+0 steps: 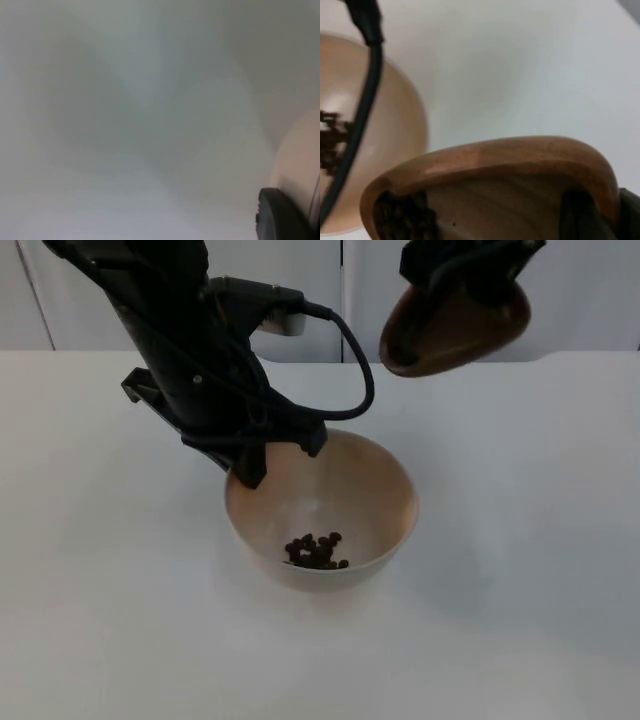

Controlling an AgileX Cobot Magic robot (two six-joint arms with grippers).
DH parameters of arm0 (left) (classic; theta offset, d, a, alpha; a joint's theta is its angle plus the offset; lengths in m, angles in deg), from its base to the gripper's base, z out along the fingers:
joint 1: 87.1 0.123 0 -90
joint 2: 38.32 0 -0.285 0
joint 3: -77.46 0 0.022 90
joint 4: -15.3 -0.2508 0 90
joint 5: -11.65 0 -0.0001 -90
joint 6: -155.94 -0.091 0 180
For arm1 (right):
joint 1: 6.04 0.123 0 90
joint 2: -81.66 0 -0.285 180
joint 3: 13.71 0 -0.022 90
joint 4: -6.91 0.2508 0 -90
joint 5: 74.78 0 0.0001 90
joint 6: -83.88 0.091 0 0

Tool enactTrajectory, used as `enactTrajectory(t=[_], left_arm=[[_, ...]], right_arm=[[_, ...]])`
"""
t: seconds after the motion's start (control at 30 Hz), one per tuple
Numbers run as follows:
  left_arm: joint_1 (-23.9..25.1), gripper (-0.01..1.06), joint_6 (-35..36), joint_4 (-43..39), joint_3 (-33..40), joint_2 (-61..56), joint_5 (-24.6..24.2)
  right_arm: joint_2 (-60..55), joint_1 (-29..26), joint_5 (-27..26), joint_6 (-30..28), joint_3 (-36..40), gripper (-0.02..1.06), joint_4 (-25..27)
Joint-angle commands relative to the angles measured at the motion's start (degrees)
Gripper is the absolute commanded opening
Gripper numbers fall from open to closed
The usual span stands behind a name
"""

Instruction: Pick up the bowl with the left hand and pour the coffee beans from the cup into the bowl with the right hand.

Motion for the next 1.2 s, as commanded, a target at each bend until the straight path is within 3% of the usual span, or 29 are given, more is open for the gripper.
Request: enactTrajectory(t=[0.0,0.07,0.1,0.23,0.83,1.17], left_arm=[[-0.3,0.0,-0.05,0.76,0.0,-0.29,0.54],[-0.3,0.0,-0.05,0.76,0.0,-0.29,0.42],[-0.3,0.0,-0.05,0.76,0.0,-0.29,0.42],[-0.3,0.0,-0.05,0.76,0.0,-0.29,0.31],[-0.3,0.0,-0.09,0.65,0.0,-0.29,-0.31],[-0.3,0.0,-0.09,0.65,0.0,-0.29,-0.44]], right_arm=[[1.13,-2.04,-1.24,-2.29,-0.18,0.0,5.46],[1.13,-4.38,-1.37,-4.47,-0.18,0.0,10.9],[1.13,-4.38,-1.37,-4.47,-0.18,0.0,10.9],[1.13,-9.6,-0.53,-7.4,-0.18,0.0,18.91],[1.13,-12.51,-0.31,-7.66,-0.18,0.0,19.31],[1.13,-17.61,-0.48,-7.66,0.01,0.0,19.67]])
